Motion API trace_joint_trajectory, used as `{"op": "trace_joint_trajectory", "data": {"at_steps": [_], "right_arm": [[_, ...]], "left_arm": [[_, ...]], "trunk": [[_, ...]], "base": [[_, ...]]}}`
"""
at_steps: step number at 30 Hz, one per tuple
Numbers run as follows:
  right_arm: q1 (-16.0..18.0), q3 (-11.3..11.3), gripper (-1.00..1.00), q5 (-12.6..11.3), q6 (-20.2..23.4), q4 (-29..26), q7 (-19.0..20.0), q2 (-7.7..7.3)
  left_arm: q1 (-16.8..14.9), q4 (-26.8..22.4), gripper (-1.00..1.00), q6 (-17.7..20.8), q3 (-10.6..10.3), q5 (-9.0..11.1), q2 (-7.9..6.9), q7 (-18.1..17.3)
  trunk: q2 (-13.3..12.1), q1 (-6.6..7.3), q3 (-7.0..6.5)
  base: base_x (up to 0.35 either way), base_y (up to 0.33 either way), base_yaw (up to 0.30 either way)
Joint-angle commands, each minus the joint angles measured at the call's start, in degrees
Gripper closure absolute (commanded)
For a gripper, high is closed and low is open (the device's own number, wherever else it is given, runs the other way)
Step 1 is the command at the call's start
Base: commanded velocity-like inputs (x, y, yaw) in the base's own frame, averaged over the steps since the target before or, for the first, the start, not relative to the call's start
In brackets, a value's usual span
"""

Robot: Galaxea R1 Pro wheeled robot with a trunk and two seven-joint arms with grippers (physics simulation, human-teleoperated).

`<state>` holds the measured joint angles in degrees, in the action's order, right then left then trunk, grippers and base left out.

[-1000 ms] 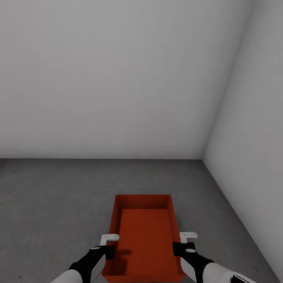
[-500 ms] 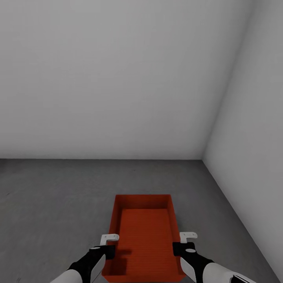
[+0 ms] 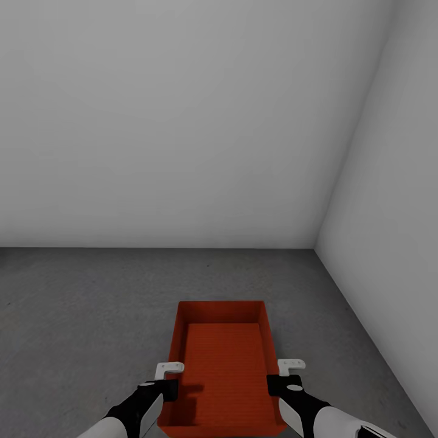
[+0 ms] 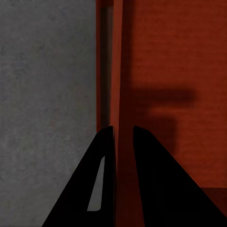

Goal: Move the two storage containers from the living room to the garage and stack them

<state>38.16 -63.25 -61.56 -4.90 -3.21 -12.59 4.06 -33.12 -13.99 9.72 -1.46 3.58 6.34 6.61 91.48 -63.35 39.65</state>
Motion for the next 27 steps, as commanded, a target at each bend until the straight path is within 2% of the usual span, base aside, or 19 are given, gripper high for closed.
{"op": "trace_joint_trajectory", "data": {"at_steps": [1,18,27], "right_arm": [[0.01,-1.35,1.00,-1.11,-0.29,1.54,-0.33,-0.02],[0.04,-1.36,1.00,-1.10,-0.29,1.54,-0.33,-0.02],[0.05,-1.35,1.00,-1.11,-0.29,1.54,-0.33,-0.02]], "left_arm": [[-0.01,-0.23,1.00,0.30,-1.35,1.17,0.01,0.06],[-0.01,-0.21,1.00,0.41,-1.35,1.16,0.07,0.07],[-0.01,-0.23,1.00,0.40,-1.35,1.16,0.08,0.03]], "trunk": [[0.02,0.01,0.05],[0.02,0.01,0.05],[0.02,0.01,0.05]], "base": [[0.000,0.000,0.000],[0.000,0.002,0.000],[0.000,0.121,0.000]]}}
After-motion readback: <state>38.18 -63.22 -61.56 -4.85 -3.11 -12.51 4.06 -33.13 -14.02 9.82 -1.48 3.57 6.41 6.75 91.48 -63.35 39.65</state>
